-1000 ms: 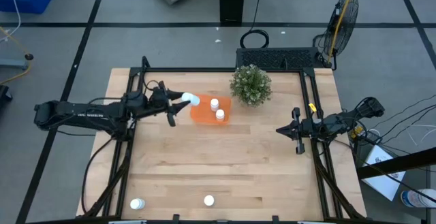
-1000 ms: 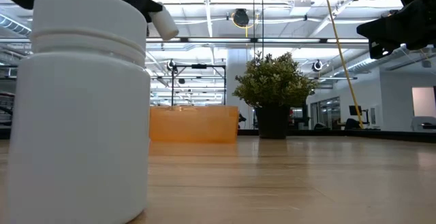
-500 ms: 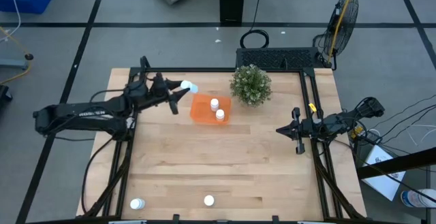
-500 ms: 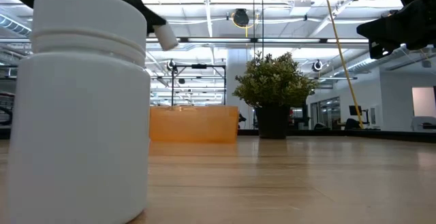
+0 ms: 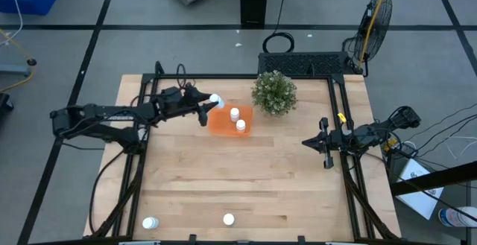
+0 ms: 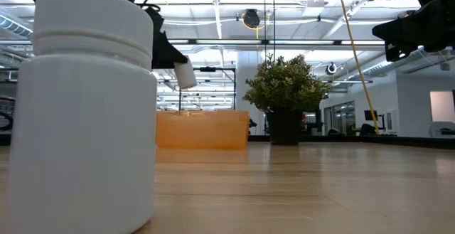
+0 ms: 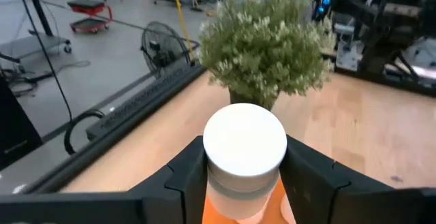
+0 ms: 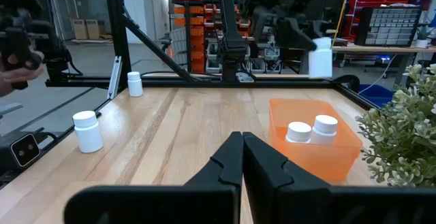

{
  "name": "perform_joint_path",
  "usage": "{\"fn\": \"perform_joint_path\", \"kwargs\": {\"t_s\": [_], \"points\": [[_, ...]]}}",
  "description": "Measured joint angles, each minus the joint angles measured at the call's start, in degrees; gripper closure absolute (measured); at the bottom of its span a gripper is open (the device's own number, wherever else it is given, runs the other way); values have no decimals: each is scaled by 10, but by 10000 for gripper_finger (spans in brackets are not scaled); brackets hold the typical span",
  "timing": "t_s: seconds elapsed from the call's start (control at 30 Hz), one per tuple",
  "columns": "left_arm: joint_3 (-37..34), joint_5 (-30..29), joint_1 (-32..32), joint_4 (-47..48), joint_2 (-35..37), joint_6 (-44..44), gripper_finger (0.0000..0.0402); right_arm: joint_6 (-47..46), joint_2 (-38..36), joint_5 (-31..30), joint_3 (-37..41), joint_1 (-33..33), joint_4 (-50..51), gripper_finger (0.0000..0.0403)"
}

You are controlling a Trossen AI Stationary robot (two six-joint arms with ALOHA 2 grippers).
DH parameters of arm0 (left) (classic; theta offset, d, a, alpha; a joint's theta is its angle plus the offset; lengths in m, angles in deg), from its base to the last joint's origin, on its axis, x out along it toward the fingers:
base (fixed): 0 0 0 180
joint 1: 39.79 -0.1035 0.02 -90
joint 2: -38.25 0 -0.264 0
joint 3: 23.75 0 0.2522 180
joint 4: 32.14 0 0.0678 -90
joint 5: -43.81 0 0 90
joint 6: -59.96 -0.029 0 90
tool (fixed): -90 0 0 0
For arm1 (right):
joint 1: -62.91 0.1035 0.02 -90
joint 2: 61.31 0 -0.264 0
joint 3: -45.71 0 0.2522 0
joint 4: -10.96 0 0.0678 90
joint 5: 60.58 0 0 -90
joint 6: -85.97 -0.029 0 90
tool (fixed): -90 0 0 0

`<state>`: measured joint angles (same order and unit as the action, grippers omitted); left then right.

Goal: Pick and place pill bottles into a basket
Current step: Put the white pill bottle into the orange bin

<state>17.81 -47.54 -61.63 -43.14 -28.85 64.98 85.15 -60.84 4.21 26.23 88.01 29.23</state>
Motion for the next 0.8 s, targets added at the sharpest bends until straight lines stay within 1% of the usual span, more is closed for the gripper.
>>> {"fn": "perform_joint_path", "kwargs": {"t_s": [0.1, 0.23, 0.3, 0.37, 0.5, 0.63, 0.8], "points": [[0, -1, 0, 0, -24, 3, 240, 0, 0, 0, 0, 0, 0, 403], [0, -1, 0, -7, -54, 9, 214, 0, 0, 0, 0, 0, 0, 403], [0, 0, 0, -9, -70, 10, 209, 0, 0, 0, 0, 0, 0, 403], [0, 0, 0, -12, -83, 9, 214, 0, 0, 0, 0, 0, 0, 403], [0, 8, 0, -22, -108, 0, 239, 0, 0, 0, 0, 0, 0, 403], [0, 15, 0, -35, -128, 0, 242, 0, 0, 0, 0, 0, 0, 403], [0, 14, 0, -43, -162, 1, 210, 0, 0, 0, 0, 0, 0, 403]]}}
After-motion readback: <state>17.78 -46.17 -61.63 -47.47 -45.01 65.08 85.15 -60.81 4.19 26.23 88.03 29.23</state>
